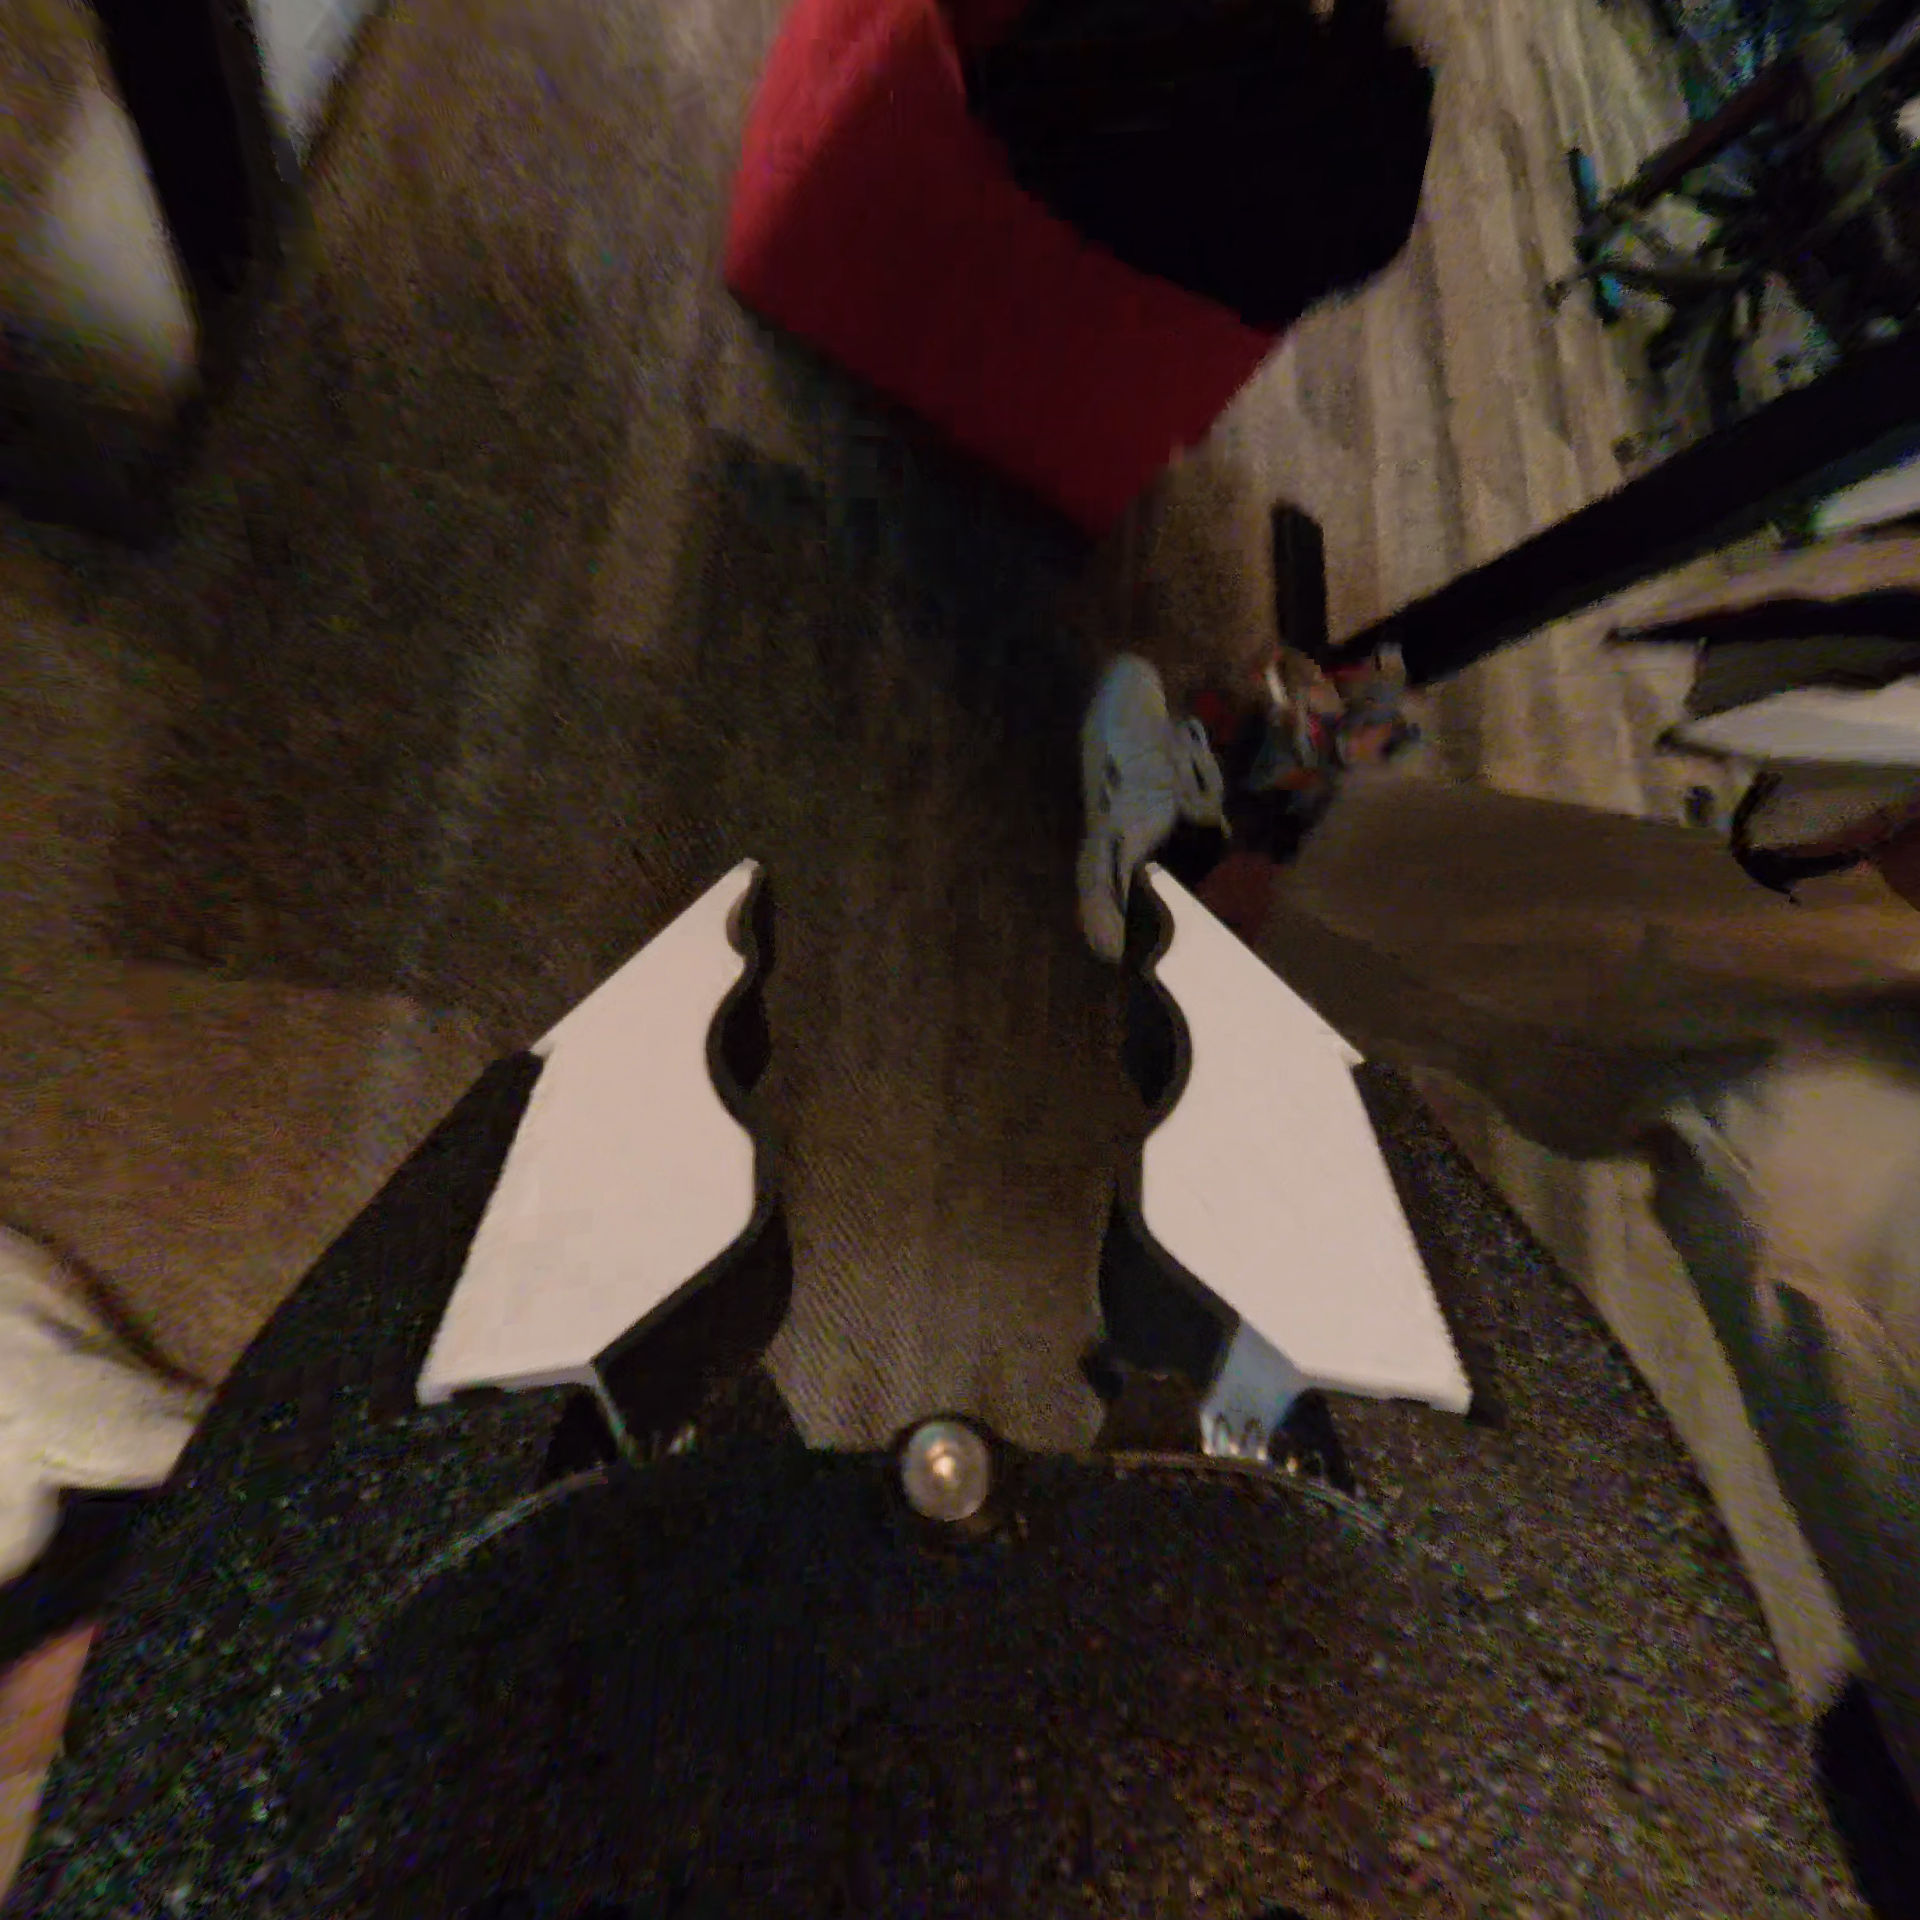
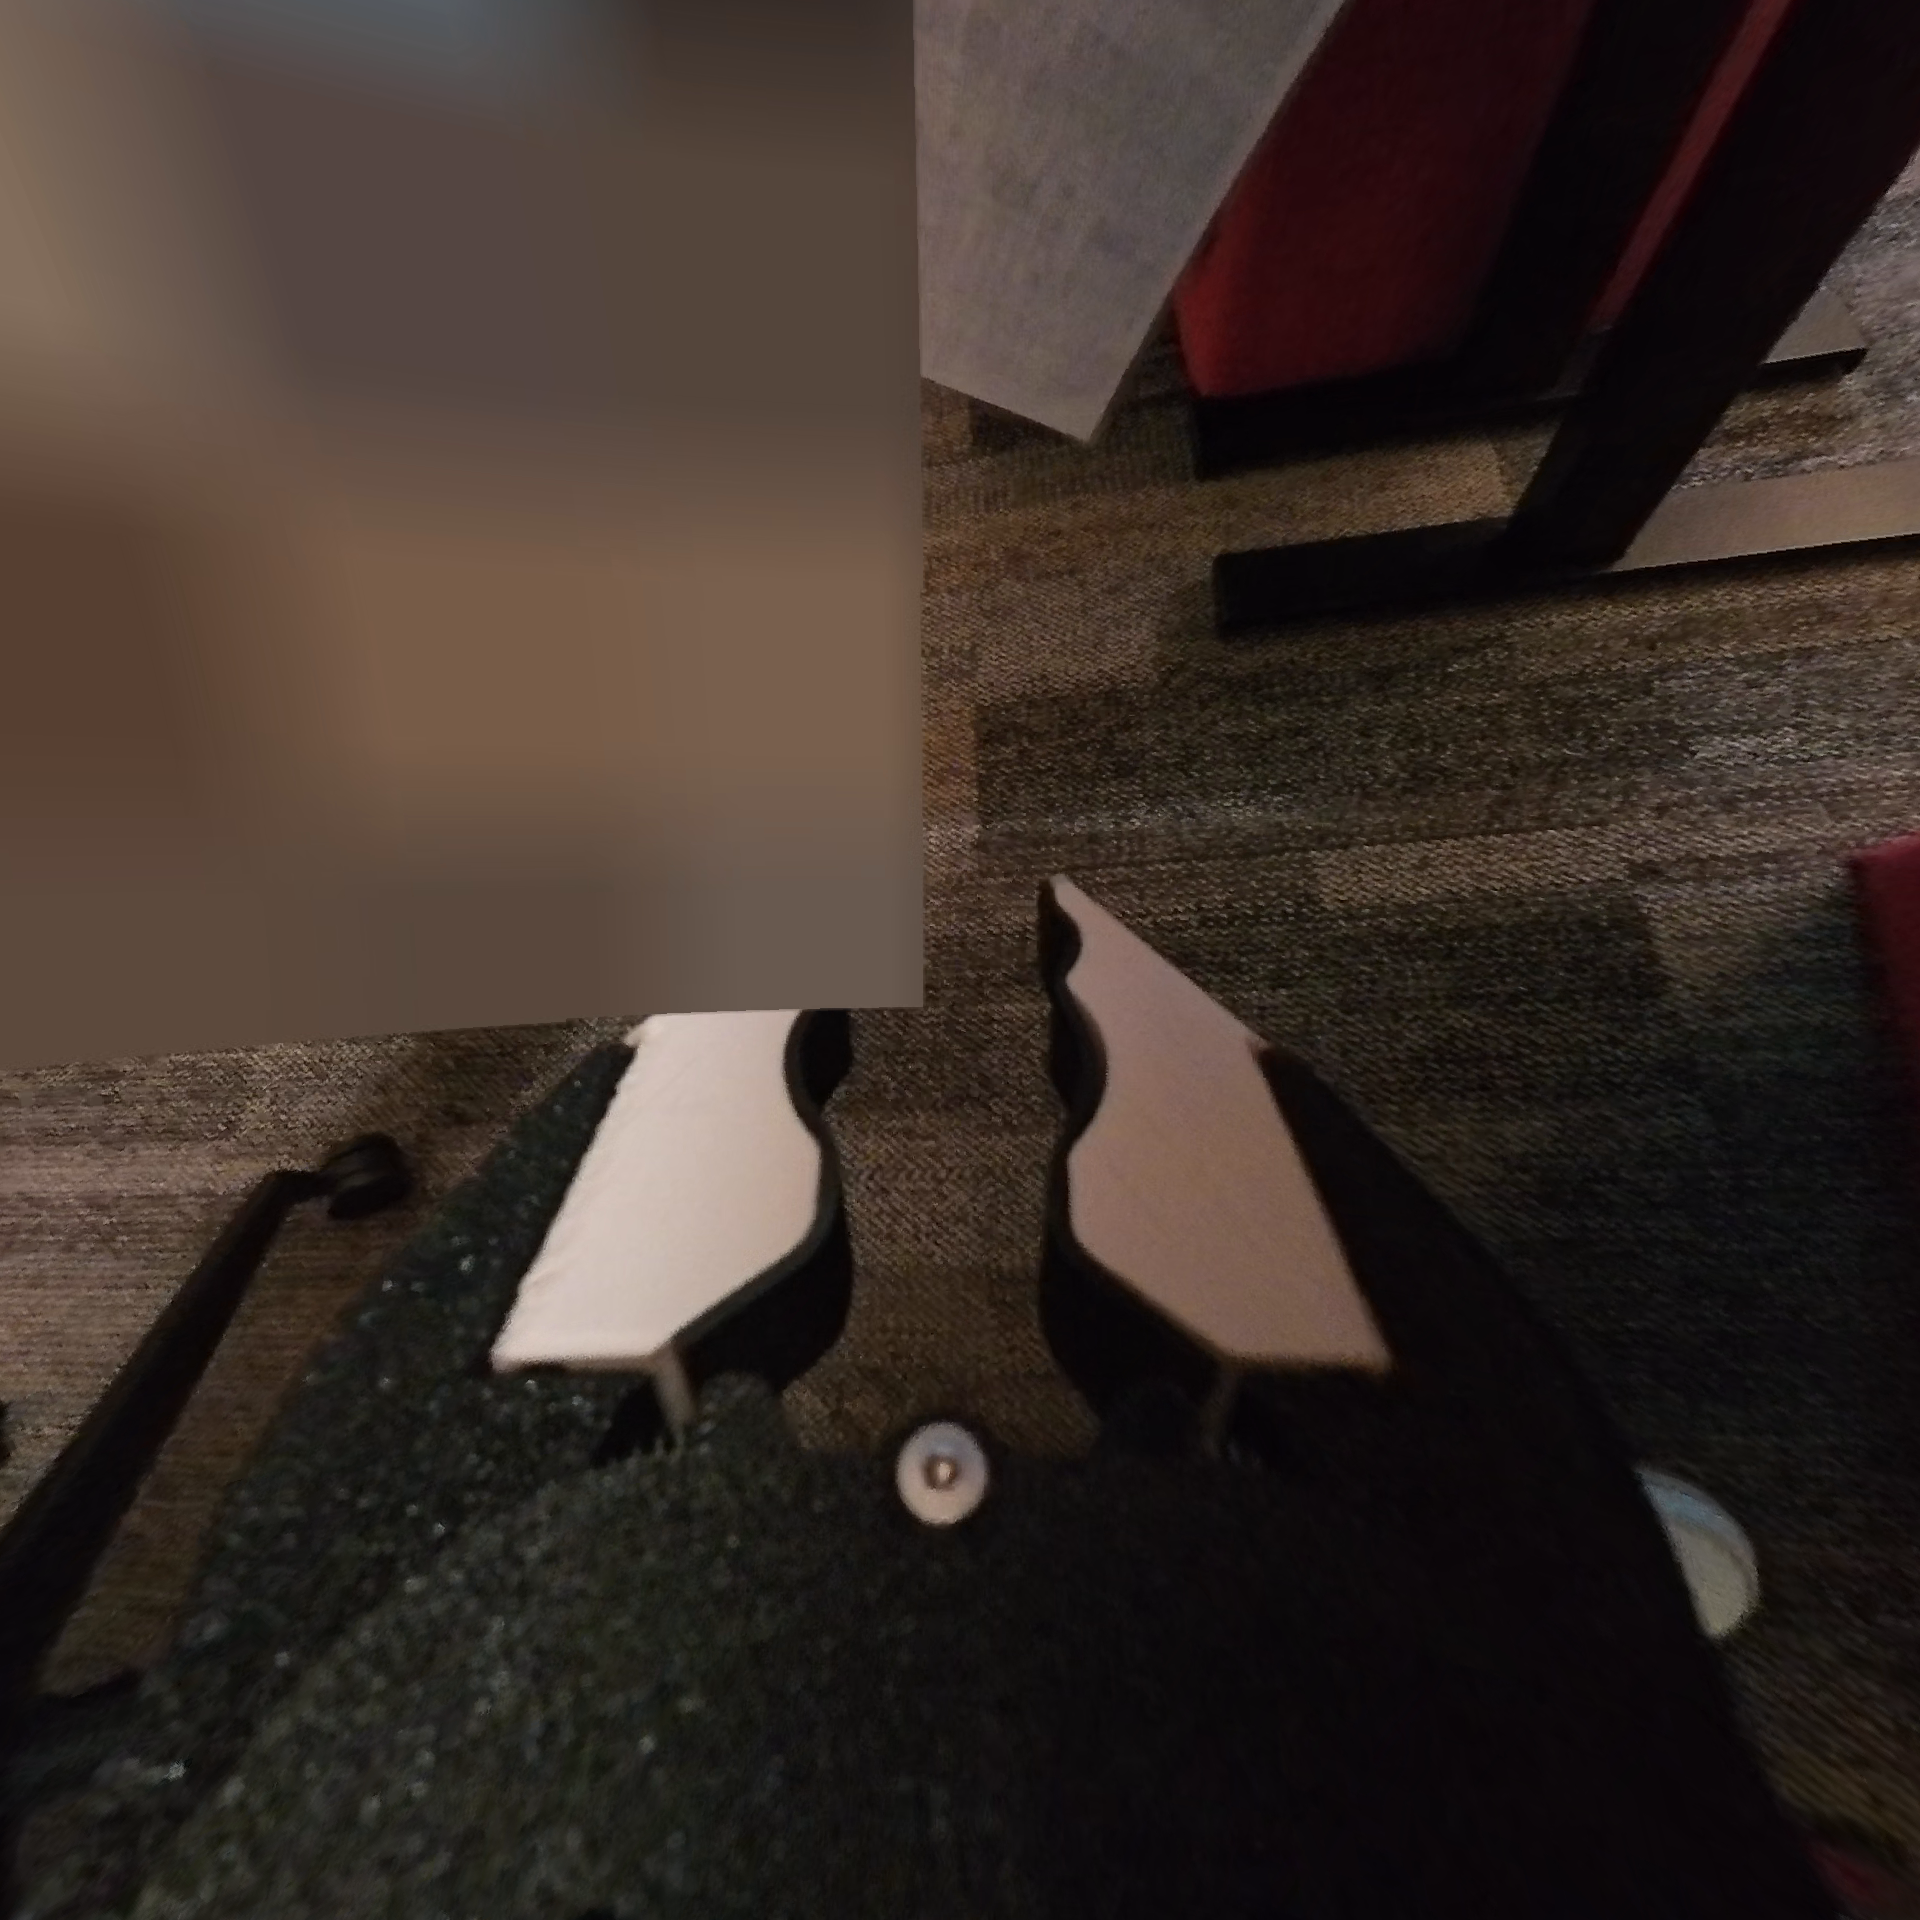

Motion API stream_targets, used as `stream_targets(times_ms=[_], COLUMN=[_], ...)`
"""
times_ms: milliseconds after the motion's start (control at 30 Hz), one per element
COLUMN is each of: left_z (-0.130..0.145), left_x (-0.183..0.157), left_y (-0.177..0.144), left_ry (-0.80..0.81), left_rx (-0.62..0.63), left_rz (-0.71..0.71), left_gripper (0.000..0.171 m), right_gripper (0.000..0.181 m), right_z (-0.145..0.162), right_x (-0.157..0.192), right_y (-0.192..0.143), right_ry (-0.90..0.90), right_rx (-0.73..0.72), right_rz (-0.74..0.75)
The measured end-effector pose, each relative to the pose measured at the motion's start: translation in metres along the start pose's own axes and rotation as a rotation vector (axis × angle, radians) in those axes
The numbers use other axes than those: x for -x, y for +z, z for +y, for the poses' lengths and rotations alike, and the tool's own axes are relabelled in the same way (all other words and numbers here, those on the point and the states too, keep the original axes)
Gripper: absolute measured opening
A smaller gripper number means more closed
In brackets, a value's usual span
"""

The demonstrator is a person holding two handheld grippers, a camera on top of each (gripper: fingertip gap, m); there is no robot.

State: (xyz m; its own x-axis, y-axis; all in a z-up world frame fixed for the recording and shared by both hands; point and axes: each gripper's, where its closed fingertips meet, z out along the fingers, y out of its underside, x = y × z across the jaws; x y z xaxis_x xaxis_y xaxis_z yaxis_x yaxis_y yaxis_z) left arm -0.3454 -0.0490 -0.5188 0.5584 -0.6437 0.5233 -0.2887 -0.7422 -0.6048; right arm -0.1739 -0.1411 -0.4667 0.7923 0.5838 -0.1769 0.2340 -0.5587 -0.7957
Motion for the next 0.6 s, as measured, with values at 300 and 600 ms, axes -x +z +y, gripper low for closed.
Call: stream_targets(times_ms=[300, 600], left_z=[0.390, 0.605], left_x=[0.019, 0.136], left_y=[0.087, -0.076], left_ry=[-0.901, -1.450], left_rx=[0.520, 0.082], left_rz=[-0.183, -0.896], left_gripper=[0.056, 0.037], right_gripper=[0.036, 0.035], right_z=[-0.026, -0.008], right_x=[0.022, 0.032], right_y=[0.011, 0.033], right_ry=[0.046, 0.036], right_rx=[-0.055, 0.028], right_rz=[-0.096, -0.130])
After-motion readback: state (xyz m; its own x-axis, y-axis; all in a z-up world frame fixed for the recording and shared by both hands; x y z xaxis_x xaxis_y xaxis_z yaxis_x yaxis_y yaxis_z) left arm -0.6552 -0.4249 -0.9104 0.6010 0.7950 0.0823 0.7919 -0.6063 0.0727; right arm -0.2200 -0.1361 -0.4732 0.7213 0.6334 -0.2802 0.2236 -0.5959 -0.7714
